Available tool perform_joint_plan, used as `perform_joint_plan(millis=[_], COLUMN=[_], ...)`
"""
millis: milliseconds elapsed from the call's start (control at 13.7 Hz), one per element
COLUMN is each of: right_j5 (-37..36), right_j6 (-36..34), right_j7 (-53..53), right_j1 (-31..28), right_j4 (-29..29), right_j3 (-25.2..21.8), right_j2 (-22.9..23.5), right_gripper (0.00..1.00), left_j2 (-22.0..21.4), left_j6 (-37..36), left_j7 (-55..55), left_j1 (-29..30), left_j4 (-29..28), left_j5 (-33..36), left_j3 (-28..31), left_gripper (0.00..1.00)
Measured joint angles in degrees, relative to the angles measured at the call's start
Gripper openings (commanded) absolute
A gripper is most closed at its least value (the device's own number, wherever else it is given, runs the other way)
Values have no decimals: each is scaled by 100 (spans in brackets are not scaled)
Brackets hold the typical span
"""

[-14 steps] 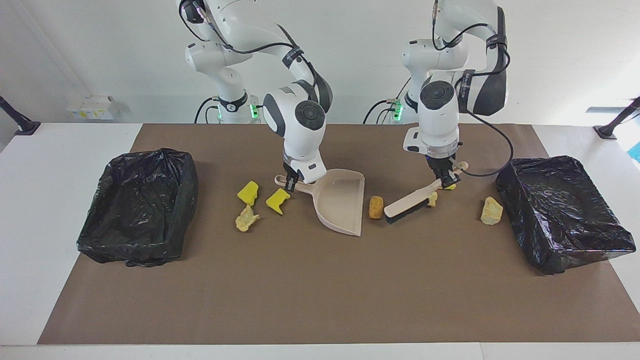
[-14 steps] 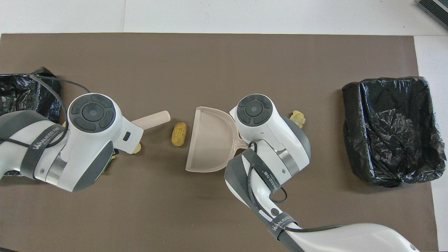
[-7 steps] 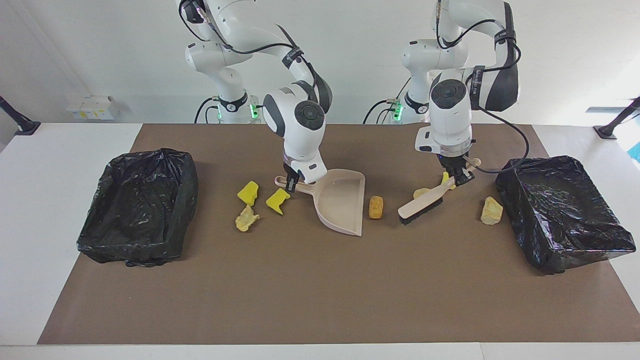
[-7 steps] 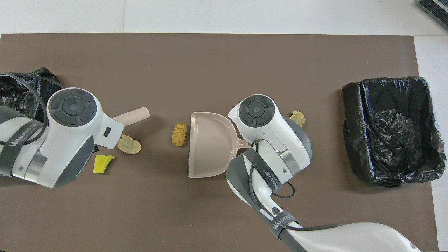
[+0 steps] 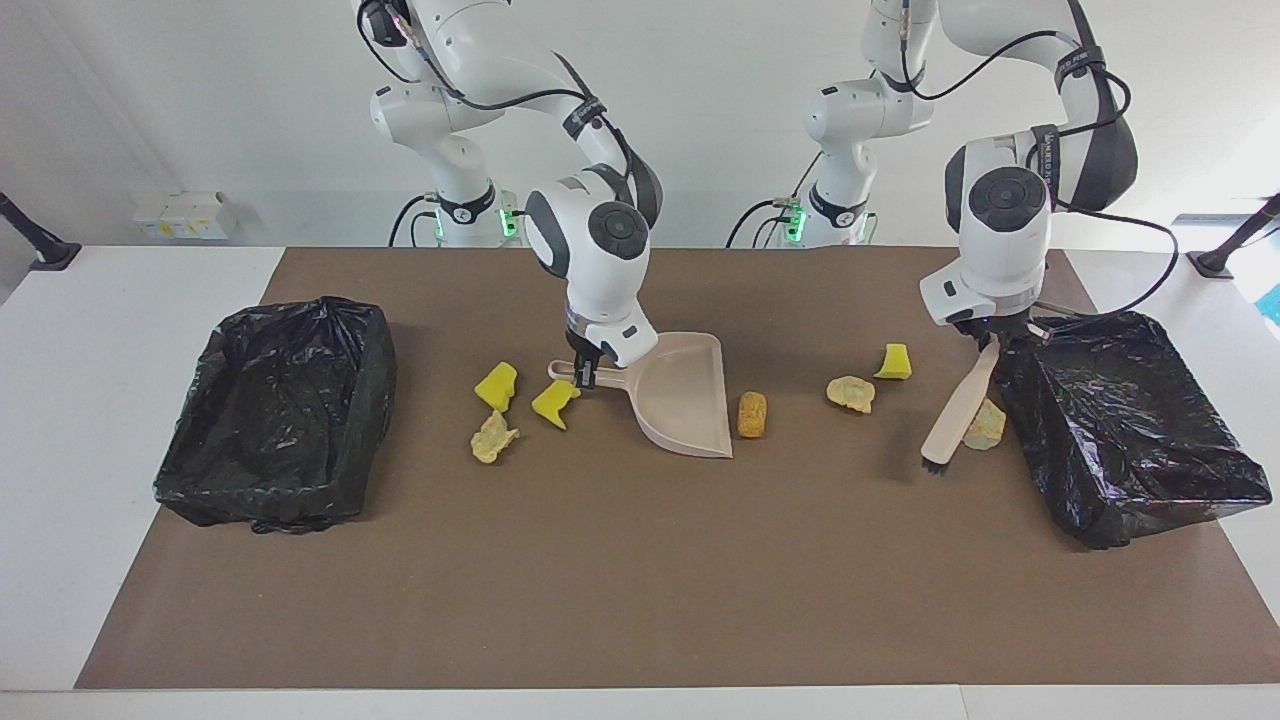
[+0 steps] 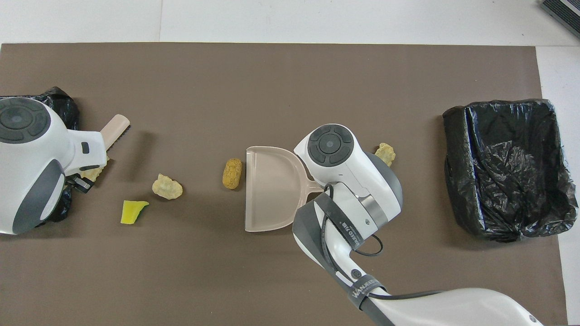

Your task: Sweep and dump trash in bin

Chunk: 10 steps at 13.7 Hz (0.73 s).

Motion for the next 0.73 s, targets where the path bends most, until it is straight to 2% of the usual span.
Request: perform_joint_plan(millis=[291, 510, 728], right_j5=[-4, -4, -4], right_j6=[0, 0, 0], right_j7=[0, 0, 0], right_j1=[5, 5, 5], right_j4=[-9, -10, -11], right_j3=[4, 4, 4], right_j2=[0, 0, 0], right_gripper=[0, 0, 0], left_j2=[-133, -322, -585], left_j6=[-21, 48, 698], left_j7=[-2014, -2360, -2852], left_j1=[103, 141, 234], left_j4=[-341, -818, -1645], left_j5=[-114, -116, -141], left_j3=[-5, -10, -10], left_gripper=[0, 0, 0])
